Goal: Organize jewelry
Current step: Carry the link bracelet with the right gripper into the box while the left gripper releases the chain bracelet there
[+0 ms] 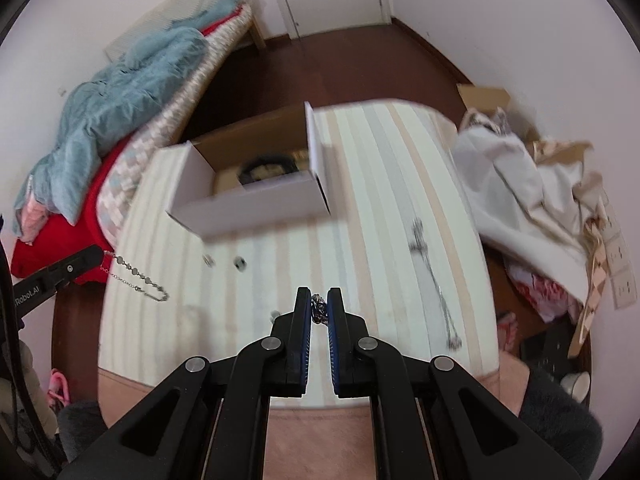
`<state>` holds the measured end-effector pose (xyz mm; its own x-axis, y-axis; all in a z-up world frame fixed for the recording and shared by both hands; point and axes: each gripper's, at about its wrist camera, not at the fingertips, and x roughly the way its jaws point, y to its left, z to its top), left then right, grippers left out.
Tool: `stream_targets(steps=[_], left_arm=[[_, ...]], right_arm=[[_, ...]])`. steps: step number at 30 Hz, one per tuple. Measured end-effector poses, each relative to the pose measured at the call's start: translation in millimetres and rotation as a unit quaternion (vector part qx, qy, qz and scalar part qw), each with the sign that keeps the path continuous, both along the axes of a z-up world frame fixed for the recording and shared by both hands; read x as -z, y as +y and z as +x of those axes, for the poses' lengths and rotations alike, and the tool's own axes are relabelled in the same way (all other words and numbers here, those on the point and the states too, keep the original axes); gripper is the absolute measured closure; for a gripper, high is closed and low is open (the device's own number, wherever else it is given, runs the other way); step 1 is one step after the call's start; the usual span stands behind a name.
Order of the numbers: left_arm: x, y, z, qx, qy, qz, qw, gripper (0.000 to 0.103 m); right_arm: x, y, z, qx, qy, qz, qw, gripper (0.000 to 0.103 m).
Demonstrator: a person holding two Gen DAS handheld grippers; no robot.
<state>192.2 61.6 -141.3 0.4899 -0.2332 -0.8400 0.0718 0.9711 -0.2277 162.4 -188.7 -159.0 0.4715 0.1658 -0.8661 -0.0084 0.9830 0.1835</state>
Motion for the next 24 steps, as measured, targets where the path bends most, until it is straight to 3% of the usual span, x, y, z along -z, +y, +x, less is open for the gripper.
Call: stream_targets(steps=[6, 11, 16, 24], left_arm=[[-42.1, -11.5, 34.7, 0.018, -0.035, 0.0, 0.9992, 0.103], [-50.1, -21.1, 72.7, 0.035, -0.035, -0.001, 0.9988, 0.103], [-28.9, -22.2, 114.4, 0.045, -0.006, -0.009, 0.9989, 0.103], [18.8, -23.1, 150.8, 0.051, 0.048, -0.012, 0.9975, 0.103]], right_arm=[[-44.0, 12.0, 43.6, -0.027, -0.036, 0.014, 0.999, 0.095], [-62.1, 24.8, 91.3, -0.051, -0.042, 0.02, 0.998, 0.095], [-48.8, 35.6, 135.9, -0.069, -0.014, 0.025, 0.997, 0.095], [-2.5, 47.2, 178.1, -0.082, 0.053, 0.037, 0.995, 0.095]])
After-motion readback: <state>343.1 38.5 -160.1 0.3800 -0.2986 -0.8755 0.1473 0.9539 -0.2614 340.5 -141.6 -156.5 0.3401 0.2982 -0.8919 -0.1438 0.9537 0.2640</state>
